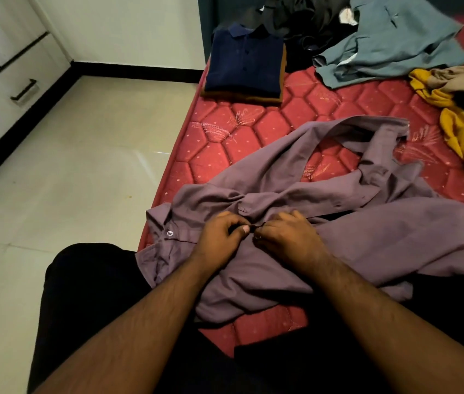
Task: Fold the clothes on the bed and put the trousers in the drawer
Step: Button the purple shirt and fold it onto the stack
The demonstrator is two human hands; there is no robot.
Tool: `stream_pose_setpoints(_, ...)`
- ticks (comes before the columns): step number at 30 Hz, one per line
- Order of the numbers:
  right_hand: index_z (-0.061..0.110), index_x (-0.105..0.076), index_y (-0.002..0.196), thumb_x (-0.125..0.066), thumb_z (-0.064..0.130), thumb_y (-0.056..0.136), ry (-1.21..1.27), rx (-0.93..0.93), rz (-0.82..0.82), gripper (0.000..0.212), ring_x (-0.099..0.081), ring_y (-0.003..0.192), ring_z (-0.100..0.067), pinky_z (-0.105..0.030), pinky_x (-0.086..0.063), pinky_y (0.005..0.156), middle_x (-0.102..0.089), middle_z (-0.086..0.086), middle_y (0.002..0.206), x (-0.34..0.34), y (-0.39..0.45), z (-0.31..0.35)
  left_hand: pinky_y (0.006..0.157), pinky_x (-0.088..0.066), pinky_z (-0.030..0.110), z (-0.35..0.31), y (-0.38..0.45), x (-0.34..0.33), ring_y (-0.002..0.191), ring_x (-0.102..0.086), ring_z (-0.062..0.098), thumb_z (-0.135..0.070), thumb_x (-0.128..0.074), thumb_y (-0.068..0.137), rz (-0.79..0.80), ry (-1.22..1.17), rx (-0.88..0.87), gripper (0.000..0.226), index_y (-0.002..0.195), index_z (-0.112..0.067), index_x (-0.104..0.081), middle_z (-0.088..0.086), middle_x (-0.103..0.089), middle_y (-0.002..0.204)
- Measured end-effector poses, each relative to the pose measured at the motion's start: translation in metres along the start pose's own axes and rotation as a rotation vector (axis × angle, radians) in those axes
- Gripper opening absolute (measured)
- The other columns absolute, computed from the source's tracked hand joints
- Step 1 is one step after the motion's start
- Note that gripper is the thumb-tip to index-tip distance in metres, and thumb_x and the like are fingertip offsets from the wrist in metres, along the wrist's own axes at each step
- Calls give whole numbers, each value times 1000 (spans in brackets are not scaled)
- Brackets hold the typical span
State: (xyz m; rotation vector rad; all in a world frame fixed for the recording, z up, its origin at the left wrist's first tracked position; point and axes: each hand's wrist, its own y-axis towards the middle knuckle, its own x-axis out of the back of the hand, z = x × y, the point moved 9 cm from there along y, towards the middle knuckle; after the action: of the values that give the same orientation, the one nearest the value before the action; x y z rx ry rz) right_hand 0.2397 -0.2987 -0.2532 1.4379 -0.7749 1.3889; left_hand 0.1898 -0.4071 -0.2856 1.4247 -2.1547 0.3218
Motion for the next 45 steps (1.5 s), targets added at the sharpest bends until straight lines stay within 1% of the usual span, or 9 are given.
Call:
stream_pose_setpoints(4, 27, -73, 74, -47, 36, 76, -91, 15, 42, 28, -63, 74, -21, -35, -46, 64, -67, 6, 75, -8, 4, 3, 60, -40, 9, 5, 4, -10, 57, -50, -9, 2, -58, 92, 142, -209, 179, 15, 86, -11, -65, -9, -60, 71)
stream_pose_setpoints(10, 20, -69, 74, -50, 27, 84, -30, 9, -111, 23, -61, 56, -24, -33, -44, 53, -62, 1, 63, 3, -1, 4, 69, -42, 9, 12, 5, -15, 66, -54, -8, 3, -58, 92, 197, -354, 254, 16, 88, -9, -68, -7, -64, 77)
stream_pose_setpoints(14, 18, -64, 71, -51, 24, 86, 134, 25, -165, 21, -60, 59, -25, -35, -43, 48, -62, -2, 66, 10, -4, 3, 69, -42, 9, 15, 7, -17, 65, -53, -8, 4, -58, 92, 207, -390, 275, 18, 88, -10, -68, -8, -64, 76)
stream_pose_setpoints(20, 12, -62, 68, -52, 20, 85, 210, 21, -179, 21, -59, 59, -28, -36, -45, 45, -61, -6, 66, 9, -4, 2, 73, -43, 11, 14, 8, -16, 69, -57, -8, 7, -58, 90, 216, -395, 249, 24, 84, -13, -70, -12, -67, 78)
stream_pose_setpoints(31, 7, -67, 74, -51, 24, 86, 248, -46, -158, 25, -62, 64, -29, -37, -51, 55, -65, -8, 70, -4, -4, -7, 73, -46, 10, 9, 1, -8, 72, -63, -7, 8, -71, 80, 144, -342, 154, 19, 96, -3, -75, -3, -73, 83)
stream_pose_setpoints(36, 10, -65, 90, -52, 26, 87, 368, -112, -166, 21, -61, 67, -29, -35, -49, 56, -66, -8, 75, -2, -2, -12, 81, -55, 23, 4, -2, 0, 85, -71, 9, -6, -76, 77, 48, -197, 3, 23, 100, -7, -77, 2, -76, 94)
stream_pose_setpoints(38, 11, -68, 98, -52, 27, 87, 361, -118, -164, 26, -63, 71, -26, -35, -50, 60, -69, -6, 80, -2, -2, -13, 82, -55, 25, 3, -3, 2, 85, -71, 9, -11, -76, 76, 25, -177, -11, 24, 100, -8, -77, 0, -75, 94)
stream_pose_setpoints(42, 9, -69, 77, -52, 27, 85, 245, -89, -169, 26, -63, 63, -26, -34, -49, 58, -67, -6, 70, -6, -2, -14, 83, -54, 23, 2, -4, -1, 85, -69, 5, -10, -78, 75, 27, -186, -14, 23, 99, -11, -78, -7, -74, 91)
stream_pose_setpoints(45, 9, -65, 74, -50, 27, 85, 224, -131, -154, 25, -61, 63, -30, -38, -51, 57, -64, -8, 68, -11, -3, -18, 77, -53, 21, 5, -5, -2, 79, -68, 5, -16, -77, 72, 13, -211, 14, 24, 95, -11, -78, -2, -74, 88)
